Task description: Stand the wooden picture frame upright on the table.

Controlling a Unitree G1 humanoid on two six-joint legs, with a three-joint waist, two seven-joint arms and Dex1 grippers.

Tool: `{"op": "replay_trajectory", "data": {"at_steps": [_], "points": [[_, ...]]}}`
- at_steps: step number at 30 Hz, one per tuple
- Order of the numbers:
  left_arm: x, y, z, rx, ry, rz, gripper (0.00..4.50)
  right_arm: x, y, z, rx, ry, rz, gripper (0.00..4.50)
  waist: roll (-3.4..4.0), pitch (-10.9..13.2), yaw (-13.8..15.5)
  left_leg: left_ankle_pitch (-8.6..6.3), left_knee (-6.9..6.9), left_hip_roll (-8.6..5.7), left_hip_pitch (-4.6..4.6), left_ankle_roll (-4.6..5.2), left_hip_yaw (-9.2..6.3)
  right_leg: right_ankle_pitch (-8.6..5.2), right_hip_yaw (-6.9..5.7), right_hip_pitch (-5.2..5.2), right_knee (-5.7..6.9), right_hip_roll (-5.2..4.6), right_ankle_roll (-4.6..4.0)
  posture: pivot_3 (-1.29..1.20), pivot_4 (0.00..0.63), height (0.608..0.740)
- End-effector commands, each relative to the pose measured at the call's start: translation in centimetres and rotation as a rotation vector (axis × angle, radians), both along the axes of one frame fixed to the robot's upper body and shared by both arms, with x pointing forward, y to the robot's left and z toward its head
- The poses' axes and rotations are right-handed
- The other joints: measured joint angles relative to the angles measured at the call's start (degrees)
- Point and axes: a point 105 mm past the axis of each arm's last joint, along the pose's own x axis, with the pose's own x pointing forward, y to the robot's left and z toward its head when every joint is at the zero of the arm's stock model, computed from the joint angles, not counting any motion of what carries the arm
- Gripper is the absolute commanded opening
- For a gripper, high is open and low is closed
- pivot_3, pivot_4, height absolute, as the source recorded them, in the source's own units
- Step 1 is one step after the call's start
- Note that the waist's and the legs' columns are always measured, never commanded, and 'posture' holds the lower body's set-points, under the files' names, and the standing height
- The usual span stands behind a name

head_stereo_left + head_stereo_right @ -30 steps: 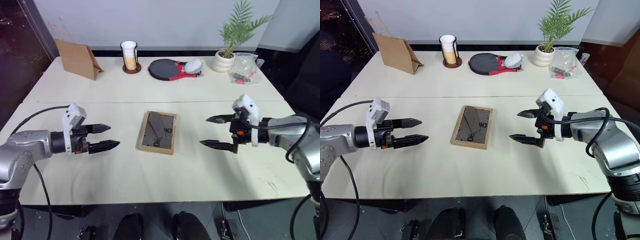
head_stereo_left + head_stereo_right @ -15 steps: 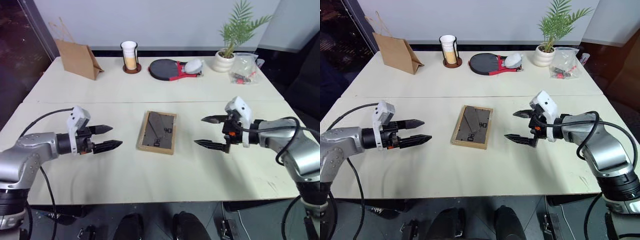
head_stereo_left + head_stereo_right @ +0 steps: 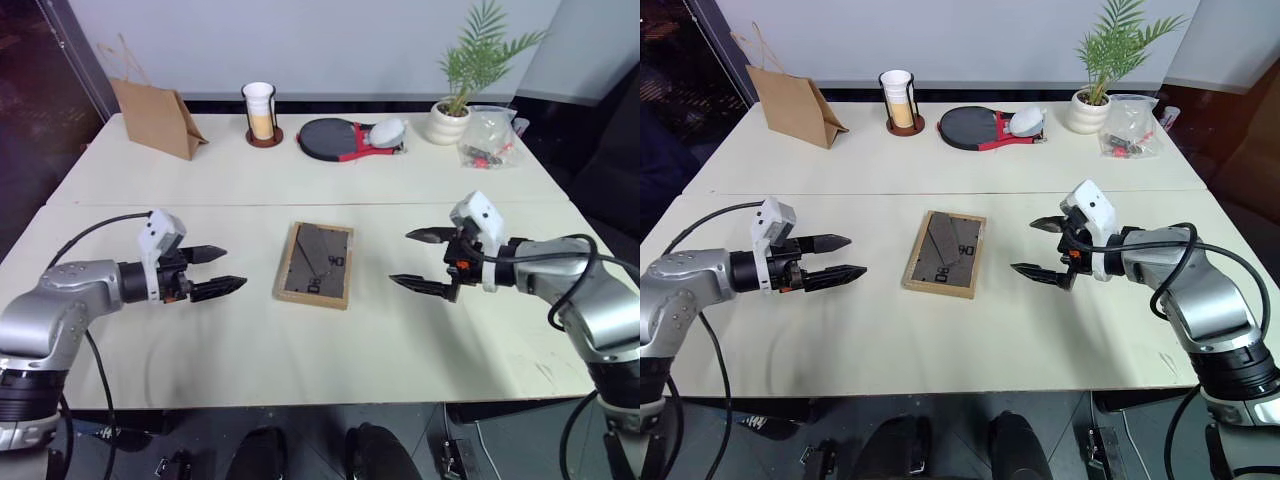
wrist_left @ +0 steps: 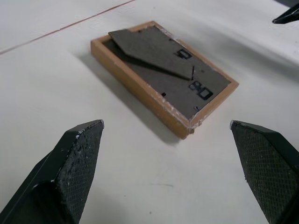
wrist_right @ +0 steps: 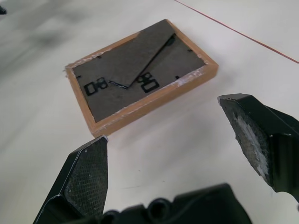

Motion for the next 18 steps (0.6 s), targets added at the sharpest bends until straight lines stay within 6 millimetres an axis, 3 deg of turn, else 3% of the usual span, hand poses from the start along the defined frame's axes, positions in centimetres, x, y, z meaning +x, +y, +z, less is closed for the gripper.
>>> {"op": "replay_trajectory", "data": {"at_steps": [1, 4, 7, 9, 13, 18], "points": [[1.5, 0.2, 0.6, 0.035, -0.086, 0.062, 3.11, 1.6, -0.3, 0.6, -0.007, -0.051, -0.087, 3.95, 0.00, 0.0, 0.0, 0.00, 0.03, -0.01, 0.00, 0.00, 0.00, 0.00, 0.00, 0.00, 0.04, 0.00, 0.00, 0.00, 0.150, 0.740], [2.6, -0.1, 0.2, 0.039, -0.113, 0.099, 1.82, 2.7, -0.1, -0.2, -0.029, -0.056, -0.146, 2.74, 0.01, 0.0, 0.0, 0.00, 0.05, -0.01, 0.01, 0.00, 0.01, 0.00, 0.01, 0.00, 0.07, 0.00, 0.00, 0.00, 0.150, 0.740], [4.2, -1.0, -1.1, 0.049, -0.120, 0.131, 0.23, 4.0, 0.8, -1.2, -0.016, -0.046, -0.194, 1.17, 0.00, 0.0, 0.0, 0.00, 0.07, -0.03, 0.01, 0.00, 0.01, 0.00, 0.01, 0.00, 0.10, 0.01, 0.01, 0.00, 0.150, 0.740], [5.1, -2.1, -2.1, 0.056, -0.126, 0.128, 0.00, 5.1, 1.4, -2.1, -0.013, -0.035, -0.238, 0.24, -0.01, 0.0, 0.0, 0.00, 0.12, -0.04, -0.01, 0.00, 0.01, 0.02, 0.01, 0.00, 0.12, 0.02, 0.03, 0.00, 0.150, 0.740], [6.4, -4.8, -4.7, 0.103, -0.118, 0.104, 0.00, 6.9, 3.0, -5.1, -0.058, -0.010, -0.304, 0.10, -0.02, 0.0, 0.0, 0.00, 0.22, -0.05, -0.08, 0.00, 0.02, 0.04, 0.00, -0.02, 0.13, 0.02, 0.07, 0.00, 0.150, 0.740], [6.4, -6.8, -6.2, 0.134, -0.108, 0.060, 0.00, 7.1, 6.3, -7.2, -0.034, 0.047, -0.258, 0.10, -0.02, 0.0, -0.3, 0.00, 0.31, -0.01, -0.09, 0.01, 0.02, 0.05, 0.01, -0.01, 0.14, 0.06, 0.08, 0.00, 0.150, 0.740]]}}
